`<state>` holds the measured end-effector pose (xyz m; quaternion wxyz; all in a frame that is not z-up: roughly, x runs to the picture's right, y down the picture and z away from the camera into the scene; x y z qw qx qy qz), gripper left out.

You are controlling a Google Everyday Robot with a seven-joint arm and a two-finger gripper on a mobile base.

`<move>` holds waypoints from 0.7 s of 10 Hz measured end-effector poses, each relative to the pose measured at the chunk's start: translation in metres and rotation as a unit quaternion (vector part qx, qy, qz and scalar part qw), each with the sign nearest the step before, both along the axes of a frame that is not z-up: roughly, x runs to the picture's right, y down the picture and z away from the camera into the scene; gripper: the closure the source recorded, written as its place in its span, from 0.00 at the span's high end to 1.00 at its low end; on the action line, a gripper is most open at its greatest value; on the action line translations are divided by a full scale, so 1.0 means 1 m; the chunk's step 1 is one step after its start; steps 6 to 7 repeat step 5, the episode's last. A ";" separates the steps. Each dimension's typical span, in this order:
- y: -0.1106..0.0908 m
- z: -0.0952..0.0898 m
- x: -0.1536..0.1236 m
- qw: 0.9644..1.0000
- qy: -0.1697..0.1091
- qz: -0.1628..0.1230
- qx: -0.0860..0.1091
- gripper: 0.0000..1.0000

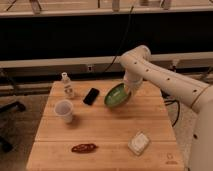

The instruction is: Pick up the ceramic bowl

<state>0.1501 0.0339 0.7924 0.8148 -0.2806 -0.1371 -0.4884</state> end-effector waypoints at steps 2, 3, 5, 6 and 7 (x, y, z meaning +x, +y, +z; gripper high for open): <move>0.001 -0.004 0.001 1.000 -0.006 -0.010 0.001 0.00; 0.003 -0.007 0.002 1.000 -0.011 -0.016 0.002 0.00; 0.005 -0.010 0.000 0.999 -0.022 -0.028 0.003 0.00; 0.005 -0.010 0.000 0.999 -0.022 -0.028 0.003 0.00; 0.005 -0.010 0.000 0.999 -0.022 -0.028 0.003 0.00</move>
